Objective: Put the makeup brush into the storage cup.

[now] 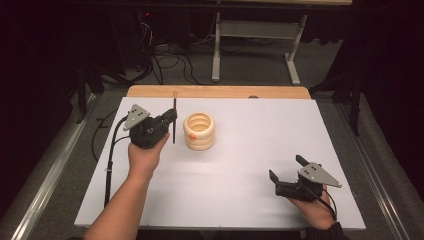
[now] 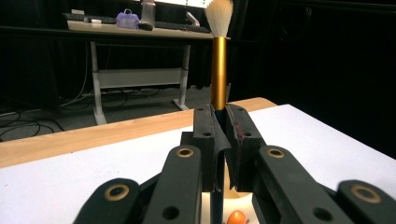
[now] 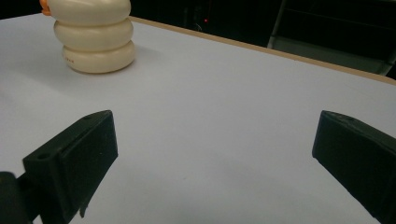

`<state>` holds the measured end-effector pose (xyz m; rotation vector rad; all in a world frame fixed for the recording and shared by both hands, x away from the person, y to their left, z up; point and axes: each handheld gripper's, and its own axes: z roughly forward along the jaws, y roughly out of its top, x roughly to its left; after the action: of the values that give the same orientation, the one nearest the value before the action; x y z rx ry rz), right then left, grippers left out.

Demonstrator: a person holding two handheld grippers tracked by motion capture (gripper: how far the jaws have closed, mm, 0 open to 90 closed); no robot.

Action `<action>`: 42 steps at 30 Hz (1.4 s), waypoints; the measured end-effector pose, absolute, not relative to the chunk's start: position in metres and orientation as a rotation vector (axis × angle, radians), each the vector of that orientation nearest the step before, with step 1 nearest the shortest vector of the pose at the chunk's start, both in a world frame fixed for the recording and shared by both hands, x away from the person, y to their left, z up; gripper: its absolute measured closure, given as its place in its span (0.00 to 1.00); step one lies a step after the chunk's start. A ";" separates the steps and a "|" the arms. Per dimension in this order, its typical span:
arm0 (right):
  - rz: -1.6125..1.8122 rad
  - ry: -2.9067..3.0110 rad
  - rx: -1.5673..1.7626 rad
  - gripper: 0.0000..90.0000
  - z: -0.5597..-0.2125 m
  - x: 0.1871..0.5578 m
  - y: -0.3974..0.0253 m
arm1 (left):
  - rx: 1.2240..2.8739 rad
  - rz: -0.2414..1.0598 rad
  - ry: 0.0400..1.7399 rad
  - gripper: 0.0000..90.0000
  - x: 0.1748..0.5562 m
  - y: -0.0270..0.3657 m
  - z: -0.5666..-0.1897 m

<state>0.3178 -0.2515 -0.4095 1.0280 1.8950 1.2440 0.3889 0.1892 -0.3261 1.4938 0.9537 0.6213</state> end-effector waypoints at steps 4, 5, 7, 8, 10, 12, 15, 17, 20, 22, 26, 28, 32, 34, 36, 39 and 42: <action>1.241 1.895 1.027 0.01 -0.409 0.318 -0.252 | 1.490 0.626 0.949 0.93 0.395 0.185 -0.324; 1.240 1.895 1.027 0.01 -0.409 0.318 -0.252 | 1.487 0.624 0.950 0.93 0.396 0.184 -0.323; 1.238 1.895 1.027 0.01 -0.410 0.318 -0.252 | 1.490 0.625 0.951 0.93 0.399 0.182 -0.322; 1.238 1.895 1.027 0.01 -0.410 0.318 -0.252 | 1.489 0.625 0.951 0.93 0.401 0.180 -0.322; 1.238 1.895 1.029 0.01 -0.410 0.318 -0.251 | 1.494 0.627 0.950 0.93 0.403 0.178 -0.321; 1.235 1.896 1.028 0.01 -0.410 0.318 -0.251 | 1.490 0.623 0.949 0.93 0.406 0.176 -0.321; 1.232 1.896 1.024 0.01 -0.410 0.318 -0.251 | 1.494 0.619 0.946 0.93 0.410 0.171 -0.320; 1.231 1.895 1.022 0.01 -0.410 0.318 -0.251 | 1.495 0.623 0.946 0.93 0.413 0.168 -0.320; 1.231 1.897 1.023 0.01 -0.410 0.318 -0.251 | 1.494 0.622 0.947 0.93 0.418 0.165 -0.320; 1.233 1.895 1.023 0.01 -0.410 0.318 -0.251 | 1.499 0.620 0.945 0.93 0.421 0.162 -0.319; 1.230 1.899 1.019 0.01 -0.410 0.318 -0.251 | 1.508 0.625 0.941 0.93 0.425 0.155 -0.318; 1.232 1.899 1.019 0.01 -0.410 0.318 -0.251 | 1.508 0.624 0.939 0.93 0.427 0.152 -0.317; 1.231 1.897 1.016 0.01 -0.410 0.318 -0.251 | 1.510 0.632 0.930 0.93 0.431 0.147 -0.314; 1.230 1.899 1.019 0.01 -0.410 0.318 -0.251 | 1.510 0.637 0.926 0.93 0.432 0.145 -0.313; 1.232 1.900 1.020 0.01 -0.410 0.318 -0.250 | 1.508 0.641 0.923 0.93 0.434 0.143 -0.312; 1.231 1.899 1.017 0.01 -0.410 0.318 -0.250 | 1.510 0.642 0.926 0.93 0.437 0.142 -0.312; 1.231 1.900 1.019 0.01 -0.410 0.318 -0.251 | 1.507 0.644 0.928 0.93 0.440 0.140 -0.312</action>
<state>0.3183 -0.2508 -0.4099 1.0186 1.8996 1.2310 0.4396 0.1401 -0.3121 1.5075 0.9275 0.6436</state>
